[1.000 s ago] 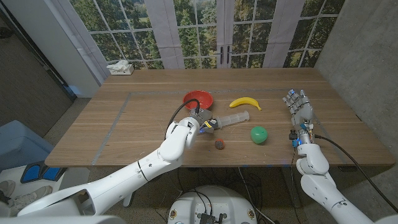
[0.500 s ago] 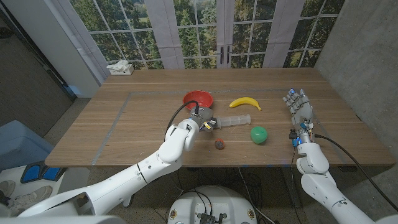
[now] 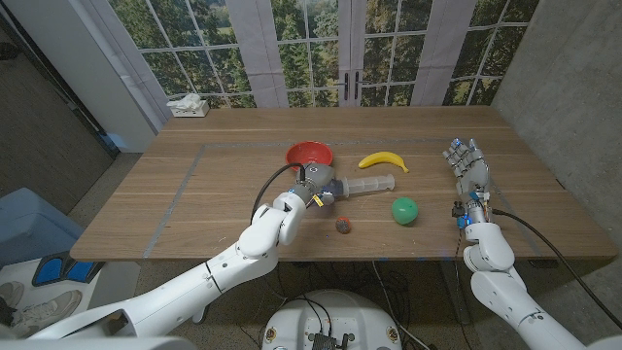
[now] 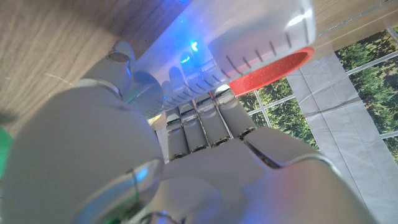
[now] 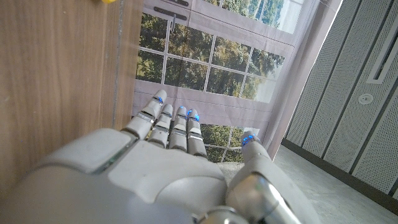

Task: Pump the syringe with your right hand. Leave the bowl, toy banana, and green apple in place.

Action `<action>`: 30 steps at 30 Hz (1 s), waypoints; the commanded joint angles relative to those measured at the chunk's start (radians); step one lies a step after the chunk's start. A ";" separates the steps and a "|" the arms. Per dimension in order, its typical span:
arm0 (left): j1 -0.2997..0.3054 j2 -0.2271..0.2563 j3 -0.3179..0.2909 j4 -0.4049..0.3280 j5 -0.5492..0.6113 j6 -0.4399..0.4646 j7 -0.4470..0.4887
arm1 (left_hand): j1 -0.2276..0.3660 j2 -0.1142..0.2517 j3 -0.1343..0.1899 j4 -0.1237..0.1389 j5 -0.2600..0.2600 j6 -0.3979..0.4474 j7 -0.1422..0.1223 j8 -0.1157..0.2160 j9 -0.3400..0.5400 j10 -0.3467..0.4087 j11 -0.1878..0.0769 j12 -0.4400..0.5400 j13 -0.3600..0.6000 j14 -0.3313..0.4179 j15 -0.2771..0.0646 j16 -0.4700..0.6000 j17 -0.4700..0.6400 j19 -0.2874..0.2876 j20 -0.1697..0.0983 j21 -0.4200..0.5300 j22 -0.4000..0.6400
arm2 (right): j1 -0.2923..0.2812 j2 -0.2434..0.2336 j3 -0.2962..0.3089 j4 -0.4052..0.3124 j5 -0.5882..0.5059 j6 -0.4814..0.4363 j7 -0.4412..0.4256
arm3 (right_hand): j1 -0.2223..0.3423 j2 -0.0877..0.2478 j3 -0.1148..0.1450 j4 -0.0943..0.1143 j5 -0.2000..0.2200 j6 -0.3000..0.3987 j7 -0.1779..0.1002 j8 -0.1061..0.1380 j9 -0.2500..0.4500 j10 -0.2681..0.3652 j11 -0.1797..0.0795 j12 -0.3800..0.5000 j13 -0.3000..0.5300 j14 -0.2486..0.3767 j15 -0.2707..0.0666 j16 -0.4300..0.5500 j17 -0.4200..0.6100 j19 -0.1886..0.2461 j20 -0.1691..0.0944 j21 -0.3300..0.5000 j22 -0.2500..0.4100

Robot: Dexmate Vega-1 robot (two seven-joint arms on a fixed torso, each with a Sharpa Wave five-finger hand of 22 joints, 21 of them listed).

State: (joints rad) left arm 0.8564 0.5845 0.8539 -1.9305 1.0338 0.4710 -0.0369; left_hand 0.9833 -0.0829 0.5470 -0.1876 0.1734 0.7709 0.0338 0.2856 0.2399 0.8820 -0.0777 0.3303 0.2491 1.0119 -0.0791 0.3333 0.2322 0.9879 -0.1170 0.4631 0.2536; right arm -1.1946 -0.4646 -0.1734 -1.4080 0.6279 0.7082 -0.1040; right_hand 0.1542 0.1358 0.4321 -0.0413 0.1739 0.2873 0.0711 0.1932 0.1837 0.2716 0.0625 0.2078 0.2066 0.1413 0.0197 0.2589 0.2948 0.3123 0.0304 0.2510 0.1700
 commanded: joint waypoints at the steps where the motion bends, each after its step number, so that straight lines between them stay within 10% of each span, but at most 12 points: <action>1: 0.023 0.018 -0.033 0.022 -0.093 -0.072 0.190 | 0.242 0.227 -0.006 -0.001 -0.001 0.116 -0.028 0.006 0.002 0.080 -0.065 -0.002 0.001 0.087 -0.164 0.002 0.001 0.034 -0.094 0.013 0.006 | 0.004 0.001 0.000 -0.004 -0.017 -0.003 -0.017 | 0.005 0.014 -0.004 -0.003 0.001 0.003 -0.004 0.005 0.003 0.005 0.000 0.008 0.006 0.006 -0.003 0.004 0.005 0.009 0.001 -0.001 0.004; 30: 0.022 0.008 -0.094 0.225 -0.294 -0.410 0.676 | 0.298 0.239 -0.050 0.016 0.008 0.088 -0.016 0.030 0.069 0.083 -0.046 -0.006 0.061 0.137 -0.160 0.025 0.038 0.040 -0.098 0.133 0.067 | 0.019 0.001 -0.004 -0.017 -0.051 -0.022 -0.055 | 0.004 0.016 -0.004 -0.004 0.001 0.003 -0.004 0.004 0.004 0.005 -0.004 0.007 0.007 0.006 -0.005 0.004 0.006 0.014 -0.001 -0.011 0.004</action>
State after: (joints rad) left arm 0.8836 0.6087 0.7963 -1.8477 0.8165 0.1973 0.4727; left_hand 1.0190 -0.1186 0.5010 -0.1710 0.1753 0.8136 0.0019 0.2977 0.2974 0.9397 -0.1090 0.3275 0.3005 1.0705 -0.1168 0.3488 0.2623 1.0388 -0.1715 0.5852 0.3127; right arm -1.1795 -0.4613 -0.1760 -1.4154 0.6001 0.7012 -0.1322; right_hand 0.1542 0.1358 0.4279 -0.0455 0.1739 0.2873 0.0711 0.1932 0.1836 0.2715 0.0625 0.2077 0.2121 0.1449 0.0160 0.2585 0.2998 0.3122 0.0304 0.2437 0.1700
